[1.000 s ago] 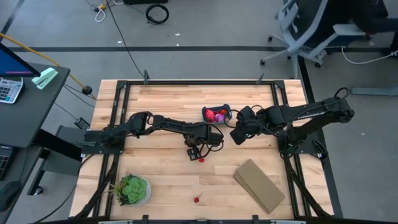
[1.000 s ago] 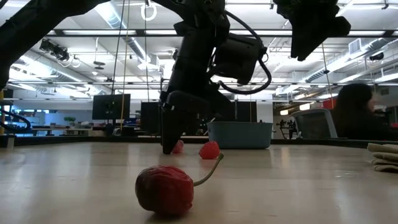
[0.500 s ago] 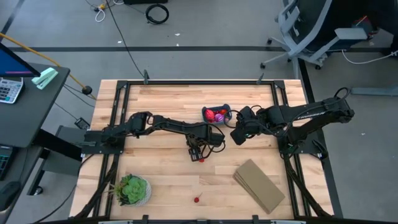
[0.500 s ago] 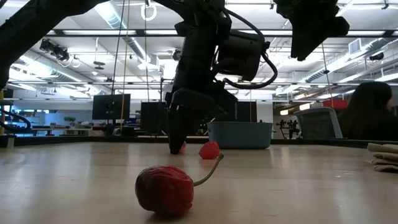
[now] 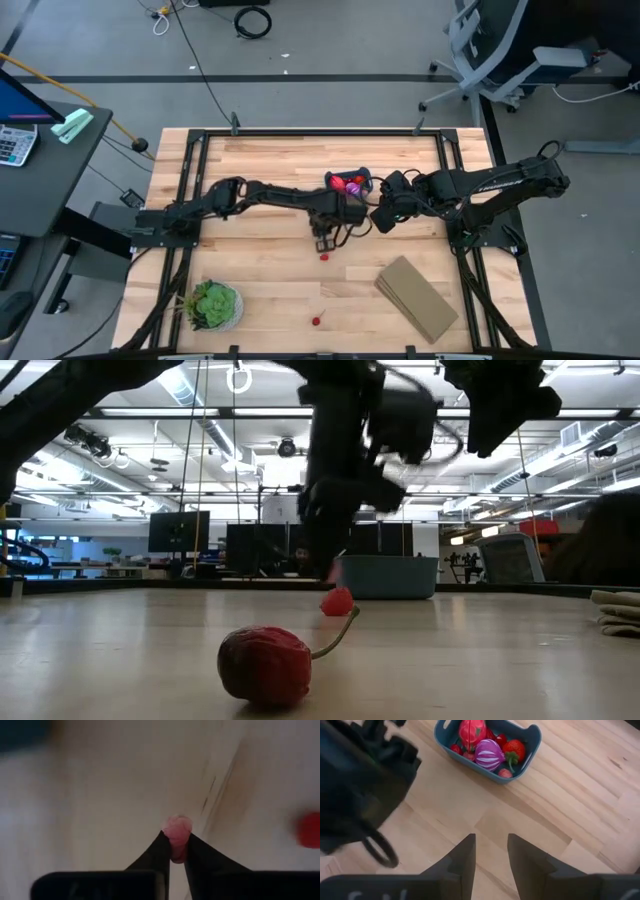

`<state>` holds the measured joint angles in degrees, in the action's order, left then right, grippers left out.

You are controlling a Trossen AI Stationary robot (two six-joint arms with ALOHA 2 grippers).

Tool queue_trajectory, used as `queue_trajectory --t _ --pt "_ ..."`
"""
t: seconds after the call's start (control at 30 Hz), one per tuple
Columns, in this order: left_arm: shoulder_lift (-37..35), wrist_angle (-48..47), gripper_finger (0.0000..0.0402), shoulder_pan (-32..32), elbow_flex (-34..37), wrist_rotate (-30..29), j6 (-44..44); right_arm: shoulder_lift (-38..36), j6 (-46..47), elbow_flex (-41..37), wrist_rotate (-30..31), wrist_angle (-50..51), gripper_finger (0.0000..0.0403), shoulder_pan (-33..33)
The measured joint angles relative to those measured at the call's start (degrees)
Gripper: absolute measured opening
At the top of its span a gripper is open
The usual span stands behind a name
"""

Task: Pick and placing Produce into tupperware
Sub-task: Put the peach into the bin

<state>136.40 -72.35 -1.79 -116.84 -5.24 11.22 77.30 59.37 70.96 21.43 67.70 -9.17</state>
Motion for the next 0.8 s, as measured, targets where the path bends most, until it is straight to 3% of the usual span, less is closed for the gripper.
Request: queue_trajectory --t 0.2,0.33,0.43,0.57,0.67,0.8 --pt "-0.4 -5.3 0.0033 3.3 -11.2 -0.6 -1.9 -1.1 3.0 0.0 0.7 0.2 0.0121 -0.6" --pt "-0.2 -4.1 0.0058 8.0 -15.9 -1.5 -5.6 -1.6 5.3 0.0 -0.4 2.4 0.0121 -2.5" --pt "-0.4 0.3 0.0061 11.4 -17.3 -0.1 -7.7 -1.6 7.8 0.0 -2.5 4.7 0.0121 -4.5" --pt "-0.3 6.9 0.004 15.4 -16.7 9.2 -8.9 -1.7 8.0 0.0 -3.1 5.1 0.0121 -7.0" --pt "-0.3 7.9 0.0032 17.0 -15.8 12.6 -9.0 -1.7 8.1 0.0 -3.1 5.1 0.0121 -7.3" --pt "-0.3 8.5 0.0067 17.4 -15.8 12.6 -12.8 -1.7 8.0 0.0 -2.1 4.9 0.0121 -7.1"
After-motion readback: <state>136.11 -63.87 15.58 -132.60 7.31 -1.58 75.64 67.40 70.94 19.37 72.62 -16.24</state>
